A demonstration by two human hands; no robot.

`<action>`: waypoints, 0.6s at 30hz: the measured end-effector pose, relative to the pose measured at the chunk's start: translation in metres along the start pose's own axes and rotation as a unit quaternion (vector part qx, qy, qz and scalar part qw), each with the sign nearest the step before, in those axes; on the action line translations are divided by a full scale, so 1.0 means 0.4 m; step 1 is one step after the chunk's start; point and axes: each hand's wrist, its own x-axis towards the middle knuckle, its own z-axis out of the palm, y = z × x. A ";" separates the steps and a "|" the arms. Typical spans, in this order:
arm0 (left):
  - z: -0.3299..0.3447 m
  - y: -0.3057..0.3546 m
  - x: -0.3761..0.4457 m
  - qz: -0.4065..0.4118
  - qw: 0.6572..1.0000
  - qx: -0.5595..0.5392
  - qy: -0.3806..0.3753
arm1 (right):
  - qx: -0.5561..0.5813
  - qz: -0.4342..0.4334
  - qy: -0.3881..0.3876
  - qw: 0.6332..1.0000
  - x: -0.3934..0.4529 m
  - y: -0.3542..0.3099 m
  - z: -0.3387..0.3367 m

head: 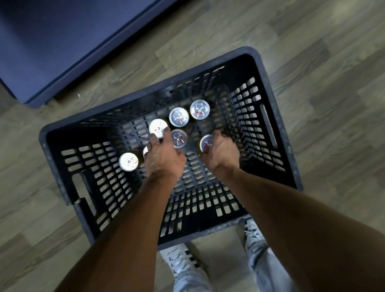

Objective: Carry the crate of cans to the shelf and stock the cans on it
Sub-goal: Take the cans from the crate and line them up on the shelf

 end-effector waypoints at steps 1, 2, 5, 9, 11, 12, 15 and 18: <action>-0.015 0.012 -0.007 0.005 1.000 -0.005 0.001 | 0.019 0.007 -0.002 1.000 -0.011 -0.009 -0.015; -0.033 0.024 -0.016 0.008 1.000 -0.011 0.003 | 0.035 0.008 0.001 0.999 -0.020 -0.018 -0.028; -0.083 0.050 -0.056 0.014 1.000 -0.023 0.012 | 0.059 -0.005 0.019 0.998 -0.066 -0.048 -0.062; -0.169 0.060 -0.099 0.038 0.998 -0.044 0.005 | 0.080 -0.024 0.051 0.995 -0.118 -0.098 -0.124; -0.220 0.059 -0.123 0.055 0.997 -0.054 -0.002 | 0.091 -0.031 0.054 0.994 -0.142 -0.115 -0.164; -0.244 0.057 -0.140 0.057 0.997 -0.054 -0.005 | 0.095 -0.036 0.051 0.993 -0.158 -0.121 -0.185; -0.316 0.042 -0.199 0.055 0.998 -0.040 -0.007 | 0.154 -0.069 0.044 0.985 -0.211 -0.147 -0.246; -0.409 0.027 -0.248 0.041 0.998 -0.037 -0.023 | 0.166 -0.068 0.024 0.983 -0.262 -0.189 -0.343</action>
